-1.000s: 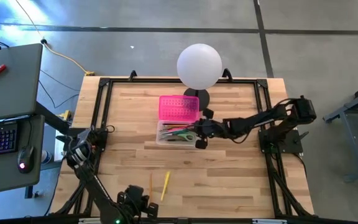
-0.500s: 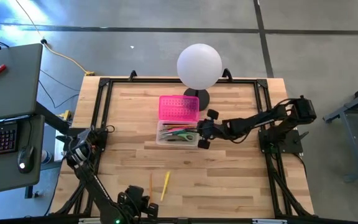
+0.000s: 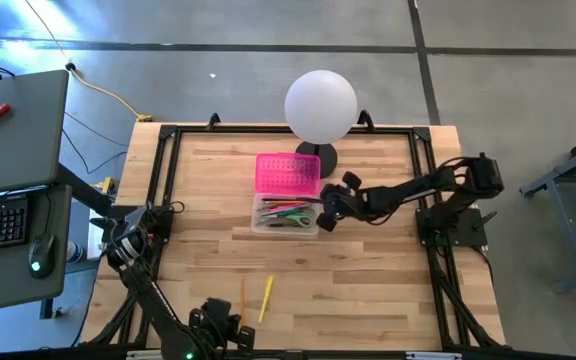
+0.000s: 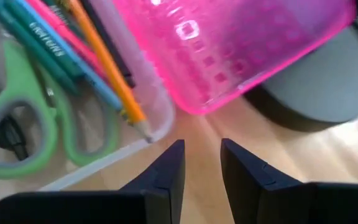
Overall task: Pick & place school supplies into a supply box
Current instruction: Put the right orange pencil into the pink supply box
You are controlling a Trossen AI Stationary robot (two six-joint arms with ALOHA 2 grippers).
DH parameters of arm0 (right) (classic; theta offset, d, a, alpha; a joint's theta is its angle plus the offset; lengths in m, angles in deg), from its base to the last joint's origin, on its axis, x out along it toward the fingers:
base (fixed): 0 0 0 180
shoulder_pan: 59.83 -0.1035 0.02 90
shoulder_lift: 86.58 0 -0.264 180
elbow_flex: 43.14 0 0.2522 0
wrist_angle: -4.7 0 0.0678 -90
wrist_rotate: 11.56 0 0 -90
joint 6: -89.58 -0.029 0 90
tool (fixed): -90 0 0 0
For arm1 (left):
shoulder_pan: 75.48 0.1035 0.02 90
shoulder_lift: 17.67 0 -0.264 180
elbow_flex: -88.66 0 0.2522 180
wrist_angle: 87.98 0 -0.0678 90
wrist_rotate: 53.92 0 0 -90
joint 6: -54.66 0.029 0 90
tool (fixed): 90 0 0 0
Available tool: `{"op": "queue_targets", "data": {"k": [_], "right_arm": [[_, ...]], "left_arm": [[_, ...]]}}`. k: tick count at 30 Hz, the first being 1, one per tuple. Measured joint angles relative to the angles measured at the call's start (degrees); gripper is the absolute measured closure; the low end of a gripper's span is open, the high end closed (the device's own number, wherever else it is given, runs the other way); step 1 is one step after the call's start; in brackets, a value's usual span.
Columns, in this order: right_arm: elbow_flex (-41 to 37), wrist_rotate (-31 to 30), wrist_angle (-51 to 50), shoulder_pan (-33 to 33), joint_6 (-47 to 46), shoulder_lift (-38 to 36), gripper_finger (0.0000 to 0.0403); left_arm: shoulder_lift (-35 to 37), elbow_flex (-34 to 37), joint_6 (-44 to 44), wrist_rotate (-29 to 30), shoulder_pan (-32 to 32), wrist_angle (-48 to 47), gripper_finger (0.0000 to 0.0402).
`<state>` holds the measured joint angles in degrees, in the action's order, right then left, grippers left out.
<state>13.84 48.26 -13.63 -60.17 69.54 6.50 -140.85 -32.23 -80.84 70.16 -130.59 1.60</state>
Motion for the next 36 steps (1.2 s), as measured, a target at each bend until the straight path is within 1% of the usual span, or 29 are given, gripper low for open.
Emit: {"op": "queue_targets", "data": {"k": [4,8,14,21,32,36], "right_arm": [[0.0,2.33,3.28,0.2,0.26,2.19,0.032],[0.0,4.11,6.25,0.2,0.86,2.64,0.032],[0.0,1.23,5.9,0.2,2.6,2.64,0.032],[0.0,5.29,5.92,0.2,4.9,2.64,0.032],[0.0,5.18,5.49,-0.55,5.09,1.06,0.032],[0.0,6.66,5.35,-1.26,5.15,-0.61,0.032]], "left_arm": [[0.0,-0.01,0.04,0.0,0.0,0.0,0.0341],[0.0,-0.02,0.06,0.02,0.0,-0.06,0.0341],[0.02,-0.02,0.13,0.02,0.0,-0.28,0.0341],[0.02,-0.04,0.17,0.02,0.0,-0.62,0.0341],[0.02,-0.04,0.17,0.02,0.02,-1.09,0.0341],[0.06,-0.04,0.17,0.02,0.02,-1.51,0.0341]]}}
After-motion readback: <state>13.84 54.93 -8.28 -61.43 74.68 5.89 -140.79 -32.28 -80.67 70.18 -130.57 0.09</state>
